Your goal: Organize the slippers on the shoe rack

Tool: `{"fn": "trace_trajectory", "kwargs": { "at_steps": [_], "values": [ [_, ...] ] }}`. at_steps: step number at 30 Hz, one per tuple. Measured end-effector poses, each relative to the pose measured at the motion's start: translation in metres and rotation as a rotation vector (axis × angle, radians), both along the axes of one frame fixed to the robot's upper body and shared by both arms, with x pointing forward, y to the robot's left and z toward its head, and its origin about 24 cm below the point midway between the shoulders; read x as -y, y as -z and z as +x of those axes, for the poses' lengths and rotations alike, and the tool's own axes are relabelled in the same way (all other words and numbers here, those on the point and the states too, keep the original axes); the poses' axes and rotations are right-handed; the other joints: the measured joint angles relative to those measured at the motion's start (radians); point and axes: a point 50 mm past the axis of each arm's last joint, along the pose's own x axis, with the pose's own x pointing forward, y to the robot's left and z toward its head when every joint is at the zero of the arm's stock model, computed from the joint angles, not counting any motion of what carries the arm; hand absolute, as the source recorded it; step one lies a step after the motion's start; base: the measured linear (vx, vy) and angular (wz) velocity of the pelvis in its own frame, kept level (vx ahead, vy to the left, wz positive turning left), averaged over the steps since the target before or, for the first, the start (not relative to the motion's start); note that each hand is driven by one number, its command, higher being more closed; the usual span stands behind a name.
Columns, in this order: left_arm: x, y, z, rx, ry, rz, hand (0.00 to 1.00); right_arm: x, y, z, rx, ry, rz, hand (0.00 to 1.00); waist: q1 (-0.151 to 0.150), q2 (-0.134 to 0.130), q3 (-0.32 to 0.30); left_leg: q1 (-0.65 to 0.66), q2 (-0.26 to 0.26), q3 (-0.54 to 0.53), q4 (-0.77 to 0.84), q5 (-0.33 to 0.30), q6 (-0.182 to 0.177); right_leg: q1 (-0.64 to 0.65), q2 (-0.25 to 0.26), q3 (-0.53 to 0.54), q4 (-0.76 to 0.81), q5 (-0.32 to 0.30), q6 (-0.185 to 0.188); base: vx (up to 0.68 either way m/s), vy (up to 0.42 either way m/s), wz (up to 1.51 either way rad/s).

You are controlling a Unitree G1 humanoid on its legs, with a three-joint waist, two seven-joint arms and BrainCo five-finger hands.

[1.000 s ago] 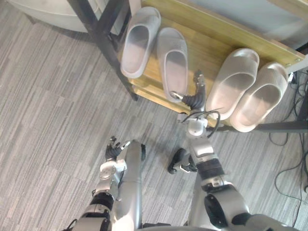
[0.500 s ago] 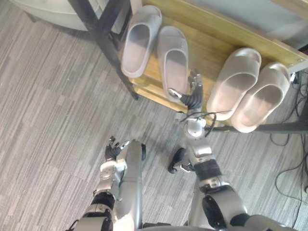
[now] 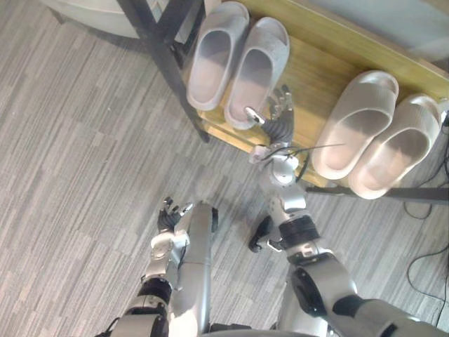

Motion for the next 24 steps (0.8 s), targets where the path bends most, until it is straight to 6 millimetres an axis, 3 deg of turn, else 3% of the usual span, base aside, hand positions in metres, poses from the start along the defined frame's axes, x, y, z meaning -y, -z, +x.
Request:
{"fn": "trace_trajectory", "kwargs": {
  "at_steps": [16,24],
  "values": [
    [0.007,0.002,0.001,-0.011,0.007,-0.019,0.0,0.012,-0.007,0.018,-0.051,0.033,0.016,0.0,0.011,0.027,-0.007,-0.011,0.005,-0.011,0.008,0.006,-0.01,-0.002,0.007,-0.012,0.009,-0.004,-0.009,0.0,-0.005,0.01],
    [0.0,0.008,-0.004,-0.045,-0.029,-0.038,0.0,0.046,0.011,0.011,-0.085,0.144,-0.053,0.0,0.004,0.027,-0.007,0.019,0.033,0.013,0.012,0.005,-0.01,0.007,0.032,0.009,0.001,0.011,-0.027,0.0,-0.013,-0.14]
  ]
}}
